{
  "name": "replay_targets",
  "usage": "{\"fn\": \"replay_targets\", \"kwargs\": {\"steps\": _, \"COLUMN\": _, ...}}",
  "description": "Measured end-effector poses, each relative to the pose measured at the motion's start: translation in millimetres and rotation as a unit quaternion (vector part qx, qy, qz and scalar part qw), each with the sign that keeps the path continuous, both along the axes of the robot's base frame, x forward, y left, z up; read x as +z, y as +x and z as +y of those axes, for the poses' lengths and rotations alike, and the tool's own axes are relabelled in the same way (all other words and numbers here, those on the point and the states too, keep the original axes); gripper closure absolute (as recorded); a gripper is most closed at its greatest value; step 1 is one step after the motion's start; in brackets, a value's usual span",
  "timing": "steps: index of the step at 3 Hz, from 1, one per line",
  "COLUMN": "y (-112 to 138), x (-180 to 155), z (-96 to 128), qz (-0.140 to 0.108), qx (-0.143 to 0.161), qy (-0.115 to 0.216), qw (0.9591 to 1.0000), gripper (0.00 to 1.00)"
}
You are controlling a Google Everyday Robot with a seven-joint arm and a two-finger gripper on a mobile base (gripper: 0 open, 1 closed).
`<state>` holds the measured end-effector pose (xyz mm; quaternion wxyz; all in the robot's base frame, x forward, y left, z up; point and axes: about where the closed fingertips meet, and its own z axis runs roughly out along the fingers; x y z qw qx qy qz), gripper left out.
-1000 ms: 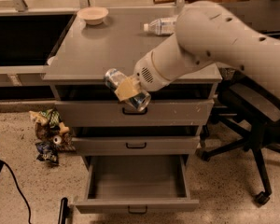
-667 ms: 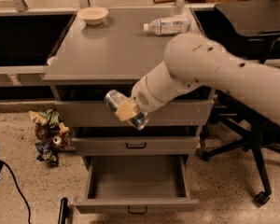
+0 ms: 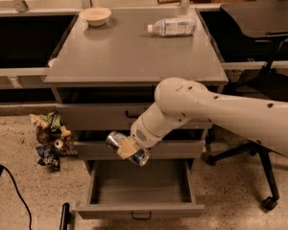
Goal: Place redbull can into bottom drawer
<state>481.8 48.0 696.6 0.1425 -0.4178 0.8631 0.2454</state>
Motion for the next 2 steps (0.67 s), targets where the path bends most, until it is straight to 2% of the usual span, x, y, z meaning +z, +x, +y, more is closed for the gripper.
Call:
{"fn": "replay_targets", "kwargs": {"steps": 1, "y": 0.0, "x": -0.1, "z": 0.0, "qz": 0.0, "qx": 0.0, "qy": 0.0, "qw": 1.0, "gripper": 1.0}}
{"fn": "replay_targets", "kwargs": {"steps": 2, "y": -6.3, "x": -20.0, "z": 0.1, "qz": -0.021, "qx": 0.007, "qy": -0.048, "qw": 0.9986, "gripper": 1.0}}
